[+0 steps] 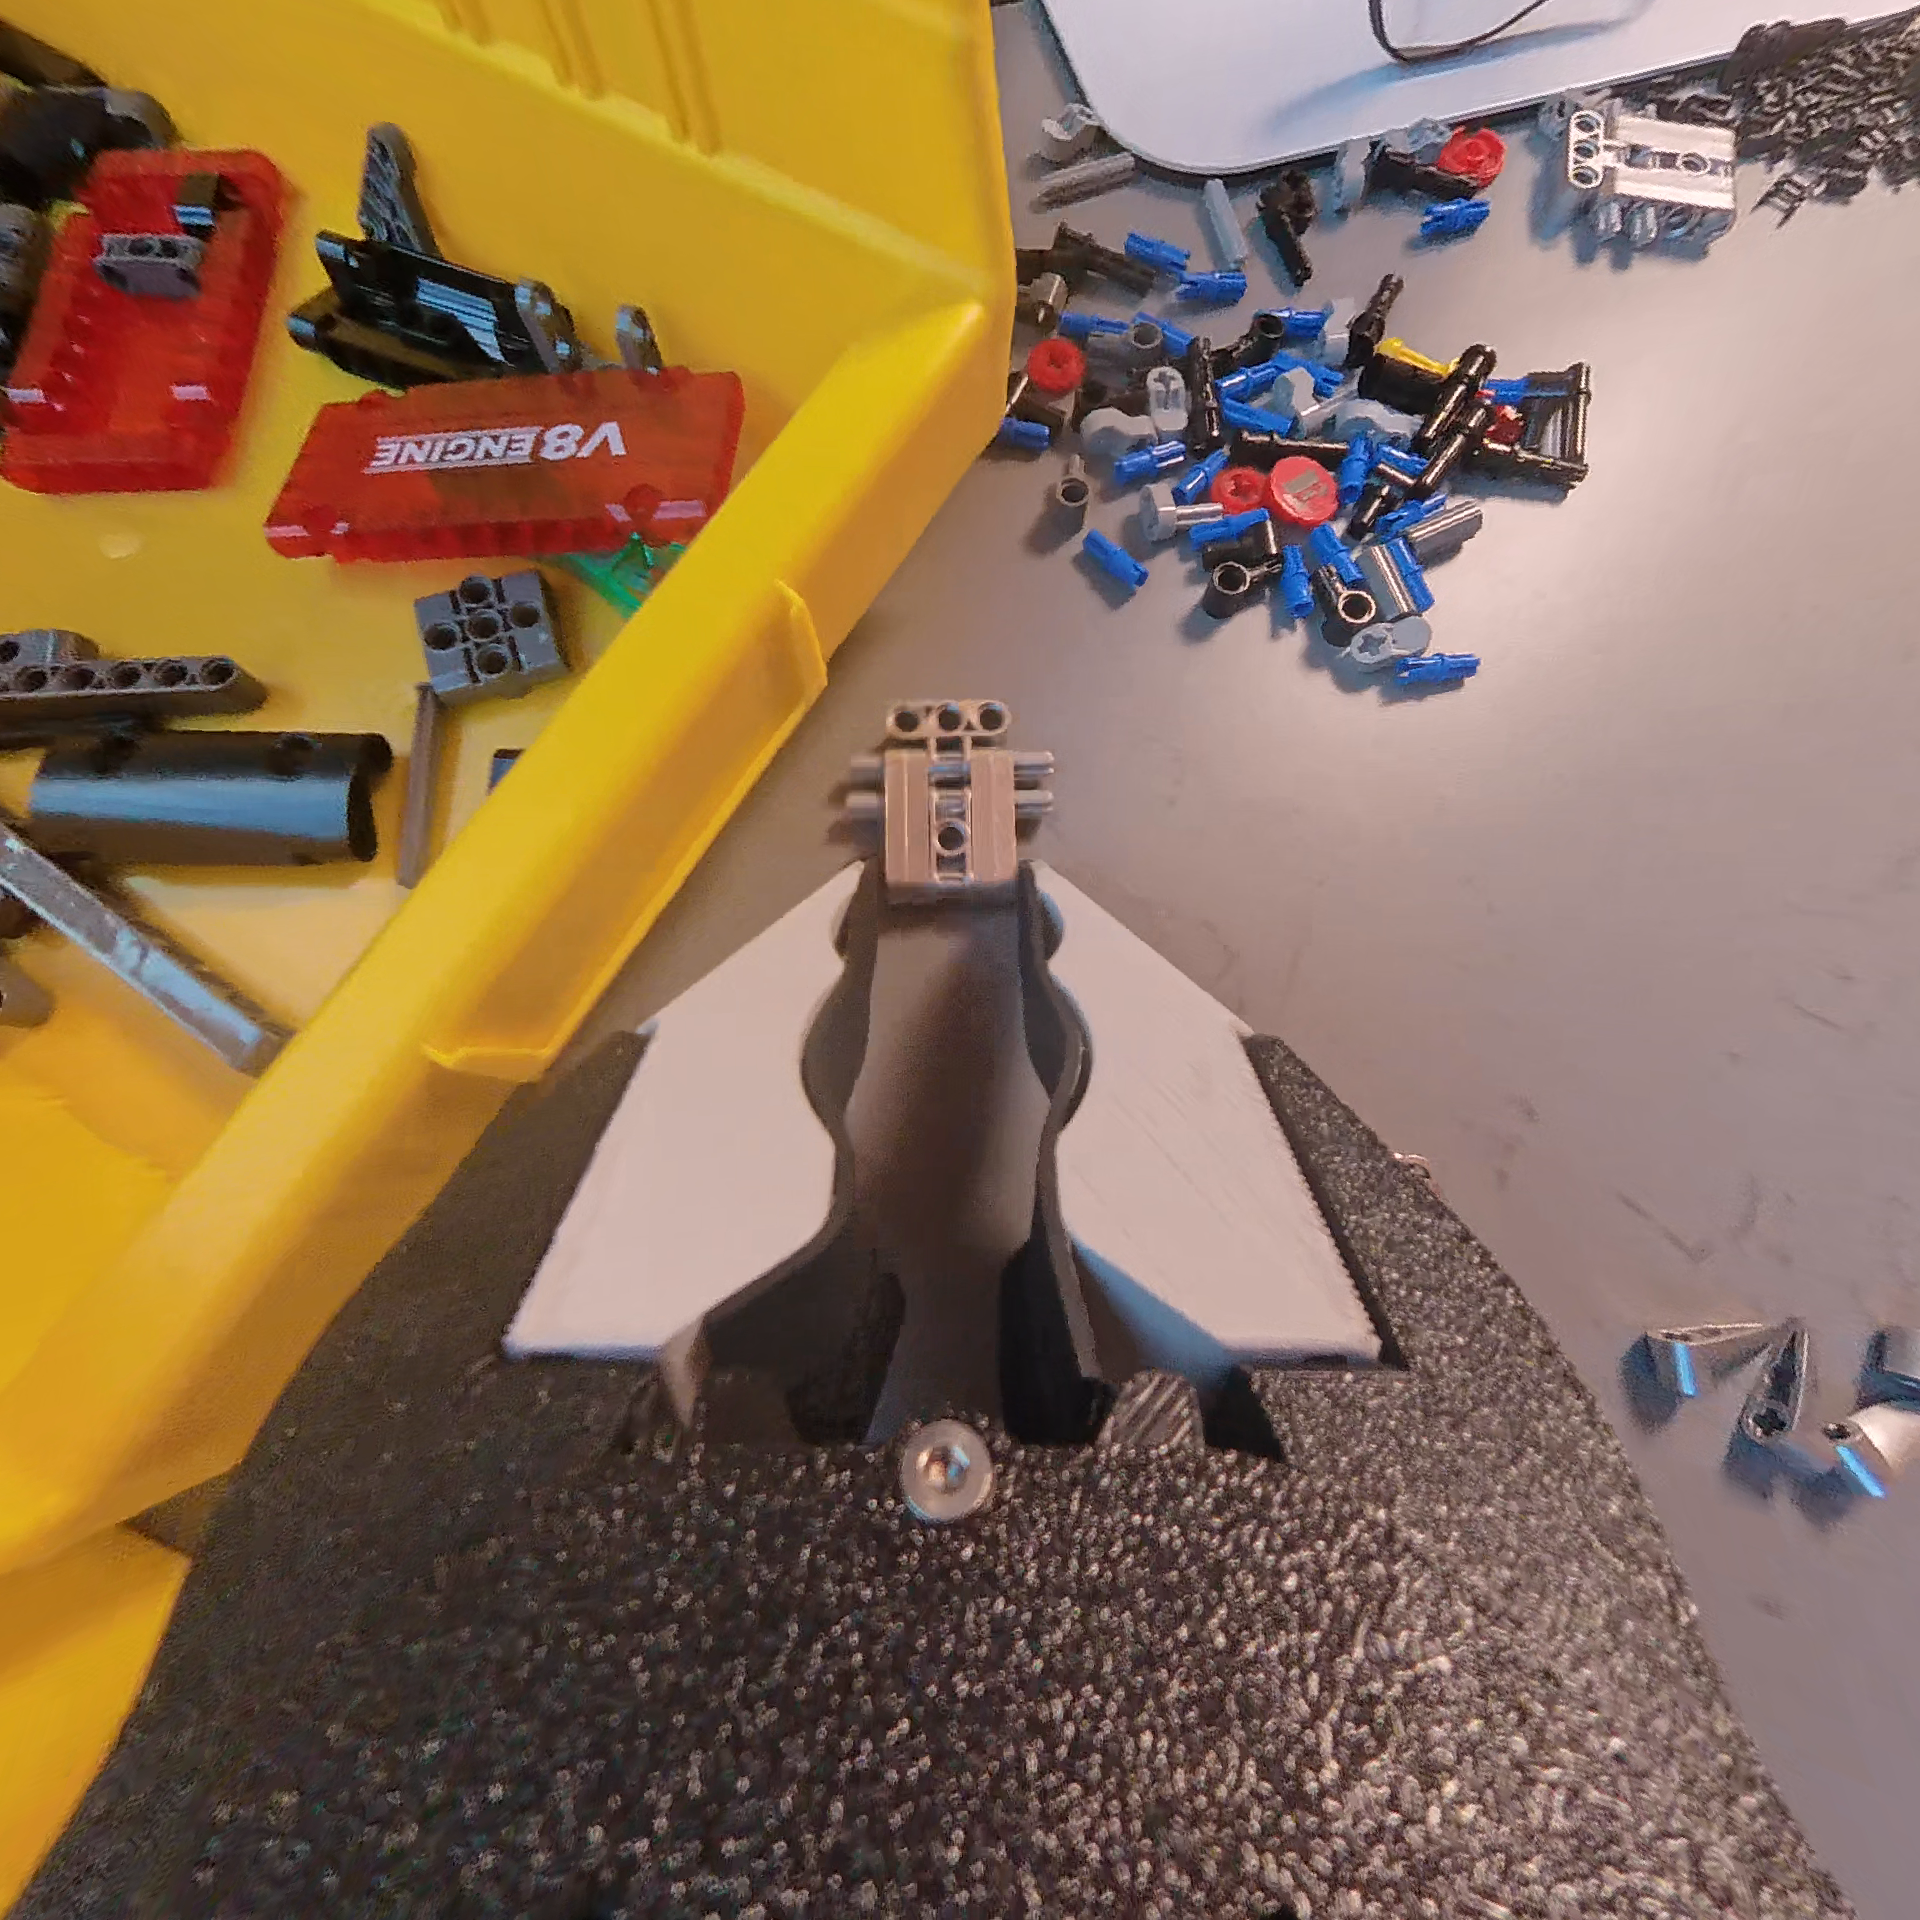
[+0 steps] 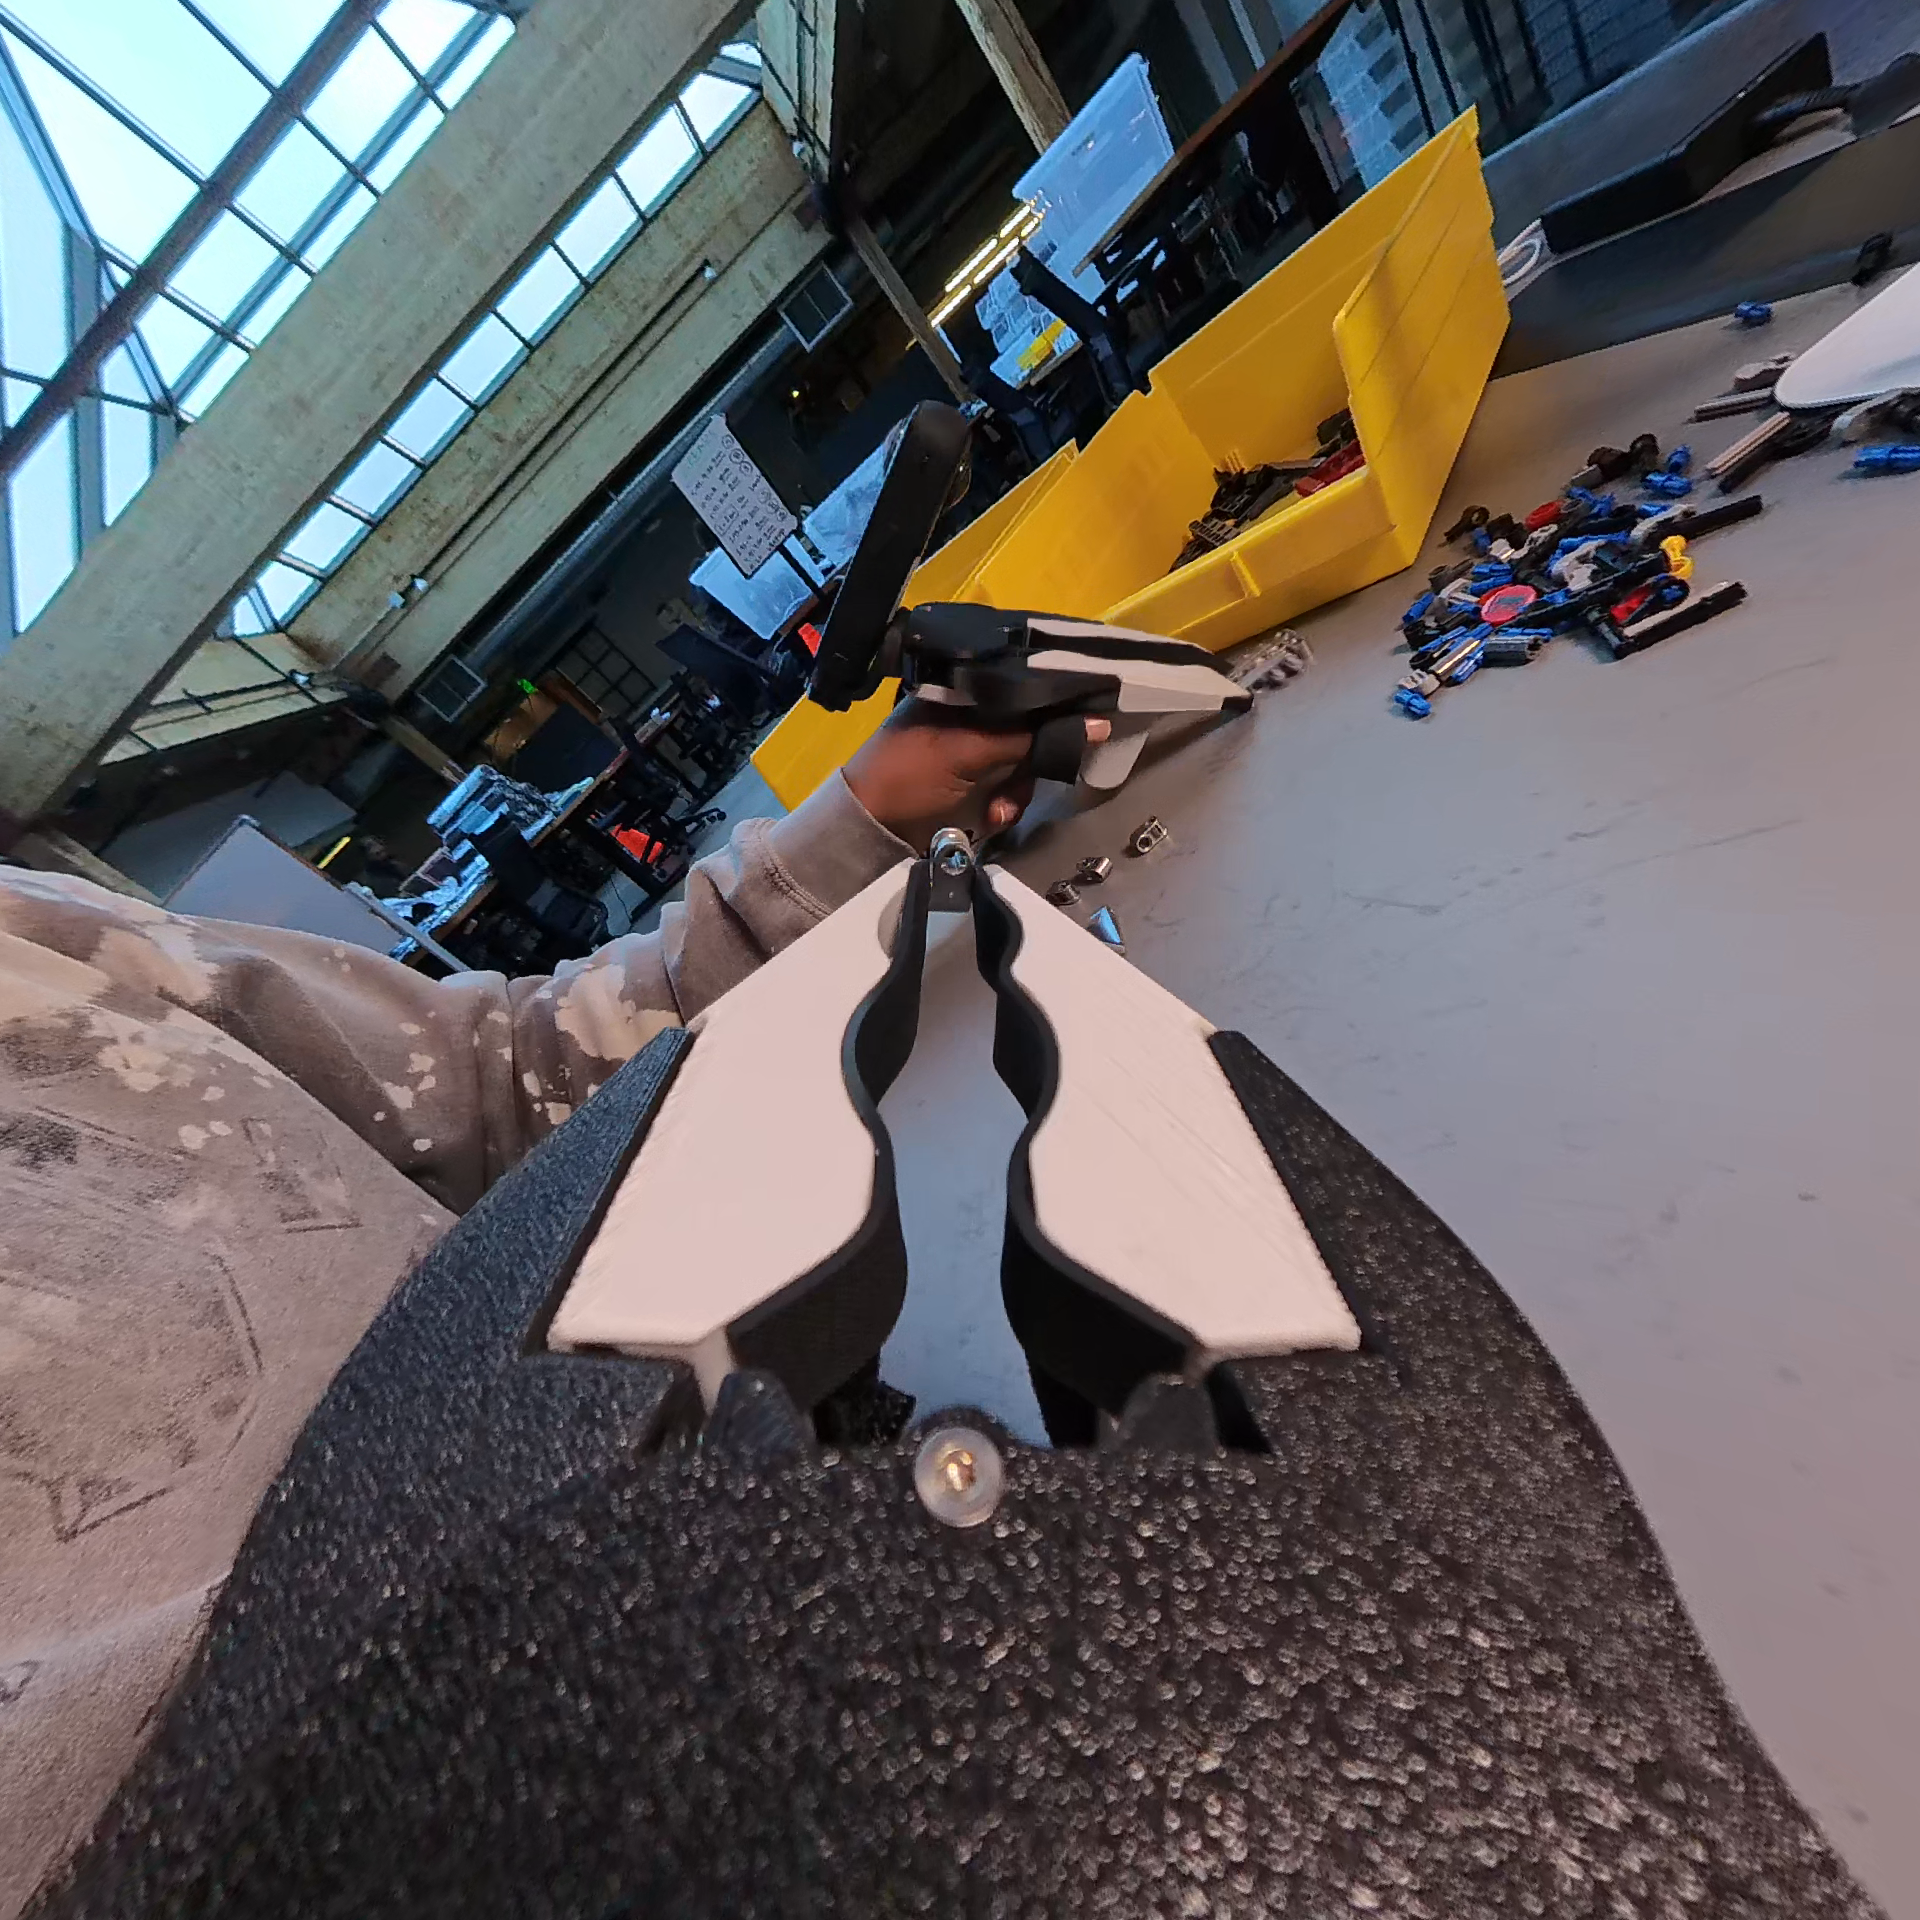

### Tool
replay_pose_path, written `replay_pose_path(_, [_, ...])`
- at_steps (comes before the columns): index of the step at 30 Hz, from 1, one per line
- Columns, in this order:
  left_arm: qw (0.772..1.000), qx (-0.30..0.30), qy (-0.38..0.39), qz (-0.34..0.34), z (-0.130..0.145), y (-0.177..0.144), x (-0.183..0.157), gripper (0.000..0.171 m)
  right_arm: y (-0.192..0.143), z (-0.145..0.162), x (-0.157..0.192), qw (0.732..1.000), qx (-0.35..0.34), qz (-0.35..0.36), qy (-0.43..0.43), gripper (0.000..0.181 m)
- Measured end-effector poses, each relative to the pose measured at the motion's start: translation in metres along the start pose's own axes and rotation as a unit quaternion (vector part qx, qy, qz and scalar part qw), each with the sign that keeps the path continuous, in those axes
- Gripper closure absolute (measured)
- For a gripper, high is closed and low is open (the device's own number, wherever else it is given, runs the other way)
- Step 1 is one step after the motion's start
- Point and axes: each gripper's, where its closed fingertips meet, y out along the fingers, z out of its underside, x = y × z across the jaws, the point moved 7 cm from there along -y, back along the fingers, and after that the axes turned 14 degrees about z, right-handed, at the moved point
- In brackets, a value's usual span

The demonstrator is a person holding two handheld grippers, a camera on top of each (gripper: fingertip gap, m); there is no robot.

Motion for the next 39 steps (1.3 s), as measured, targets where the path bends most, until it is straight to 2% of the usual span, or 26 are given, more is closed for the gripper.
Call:
replay_pose_path(13, [0.999, 0.011, 0.027, -0.043, 0.008, -0.014, -0.012, 0.148, -0.001, -0.001, 0.002, 1.0, -0.003, -0.004, -0.003, 0.174])
replay_pose_path(24, [0.999, 0.01, 0.027, -0.026, 0.016, -0.023, -0.021, 0.148, 0.001, 0.001, 0.002, 1.0, 0.003, -0.004, -0.002, 0.174])
replay_pose_path(29, [0.999, -0.01, 0.044, -0.013, 0.012, -0.028, -0.028, 0.148, 0.001, 0.001, 0.002, 1.0, 0.002, -0.004, -0.003, 0.174])
replay_pose_path(32, [0.997, -0.04, 0.064, 0.017, 0.006, -0.035, -0.043, 0.148, 0.001, 0.001, 0.001, 1.0, 0.002, -0.003, -0.002, 0.174])
replay_pose_path(34, [0.992, -0.066, 0.082, 0.065, 0.003, -0.039, -0.061, 0.148, 0.001, 0.001, 0.0, 1.0, 0.003, -0.001, -0.001, 0.174])
replay_pose_path(39, [0.973, -0.056, 0.127, 0.184, 0.01, -0.036, -0.11, 0.148, 0.001, 0.002, -0.004, 1.0, 0.003, 0.006, 0.001, 0.174])
